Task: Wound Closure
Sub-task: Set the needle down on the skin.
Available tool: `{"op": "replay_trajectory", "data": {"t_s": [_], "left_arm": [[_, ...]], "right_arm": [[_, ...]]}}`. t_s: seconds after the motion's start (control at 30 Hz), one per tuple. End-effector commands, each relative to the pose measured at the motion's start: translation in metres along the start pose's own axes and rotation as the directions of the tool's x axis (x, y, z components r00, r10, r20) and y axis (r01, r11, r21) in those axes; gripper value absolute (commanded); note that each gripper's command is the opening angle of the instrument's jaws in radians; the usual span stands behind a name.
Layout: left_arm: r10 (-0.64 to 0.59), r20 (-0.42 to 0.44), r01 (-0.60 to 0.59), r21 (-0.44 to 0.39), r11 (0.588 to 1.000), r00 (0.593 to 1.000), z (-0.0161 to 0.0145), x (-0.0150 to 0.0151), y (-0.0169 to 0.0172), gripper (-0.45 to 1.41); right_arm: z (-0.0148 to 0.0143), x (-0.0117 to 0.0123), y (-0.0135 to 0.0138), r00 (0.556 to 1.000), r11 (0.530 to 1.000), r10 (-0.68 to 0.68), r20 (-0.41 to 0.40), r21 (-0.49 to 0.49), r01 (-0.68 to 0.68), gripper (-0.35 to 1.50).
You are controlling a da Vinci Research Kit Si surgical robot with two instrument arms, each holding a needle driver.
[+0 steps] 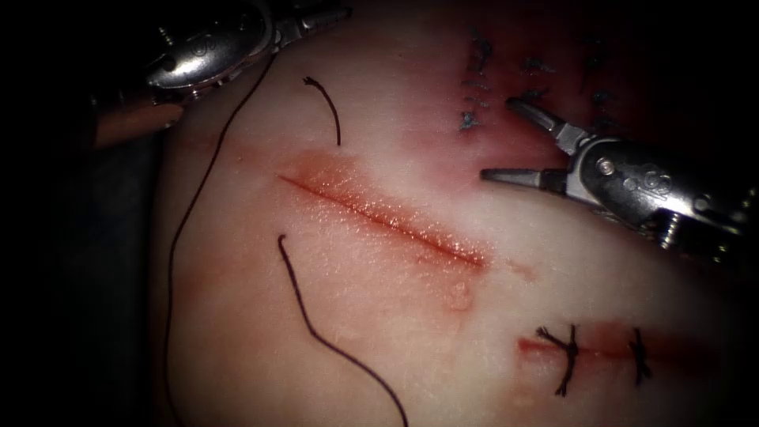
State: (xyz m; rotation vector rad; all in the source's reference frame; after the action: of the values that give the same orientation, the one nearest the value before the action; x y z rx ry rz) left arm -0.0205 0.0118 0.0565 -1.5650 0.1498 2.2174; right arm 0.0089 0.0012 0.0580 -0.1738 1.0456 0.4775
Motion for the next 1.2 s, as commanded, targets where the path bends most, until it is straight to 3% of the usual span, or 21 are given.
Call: {"op": "replay_trajectory", "data": {"t_s": [0.03,0.23,0.47,0.53,0.7,0.77,0.93,1.2], "left_arm": [[0.014,0.008,-0.014,-0.008,1.0,1.0,0.001,-0.0007,-0.0001,-0.35],[0.035,0.101,-0.025,-0.091,0.996,0.994,0.0017,-0.0059,0.002,-0.35],[-0.008,0.146,0.028,-0.135,0.99,0.989,0.0015,-0.0106,0.0023,-0.35],[-0.079,0.15,0.098,-0.125,0.987,0.985,0.0014,-0.011,0.0021,0.05],[-0.204,0.162,0.223,-0.106,0.969,0.965,0.0009,-0.0103,0.0019,0.64],[-0.221,0.163,0.241,-0.11,0.964,0.961,0.0006,-0.0095,0.0018,0.75],[-0.255,0.172,0.274,-0.097,0.957,0.952,-0.0006,-0.0071,0.0011,0.78],[-0.269,0.166,0.285,-0.083,0.955,0.949,-0.0057,-0.0028,0.0001,0.78]], "right_arm": [[0.001,-0.0002,-0.0001,1.0,1.0,0.004,0.001,0.001,-0.004,1.05],[0.001,-0.0001,-0.0004,1.0,1.0,0.003,0.003,0.002,-0.003,1.06],[0.0011,0.0,-0.0004,1.0,1.0,0.01,0.004,-0.001,-0.01,1.05],[0.0012,0.0,-0.0004,1.0,1.0,0.011,0.005,-0.002,-0.011,1.05],[0.0014,0.0001,-0.0005,1.0,1.0,0.011,0.006,-0.005,-0.011,1.1],[0.0015,0.0001,-0.0006,1.0,1.0,0.011,0.006,-0.006,-0.011,1.11],[0.0014,0.0001,-0.0005,1.0,1.0,0.017,0.006,-0.005,-0.017,1.15],[0.0013,0.0001,-0.0006,1.0,1.0,0.017,0.005,-0.003,-0.017,1.21]]}}
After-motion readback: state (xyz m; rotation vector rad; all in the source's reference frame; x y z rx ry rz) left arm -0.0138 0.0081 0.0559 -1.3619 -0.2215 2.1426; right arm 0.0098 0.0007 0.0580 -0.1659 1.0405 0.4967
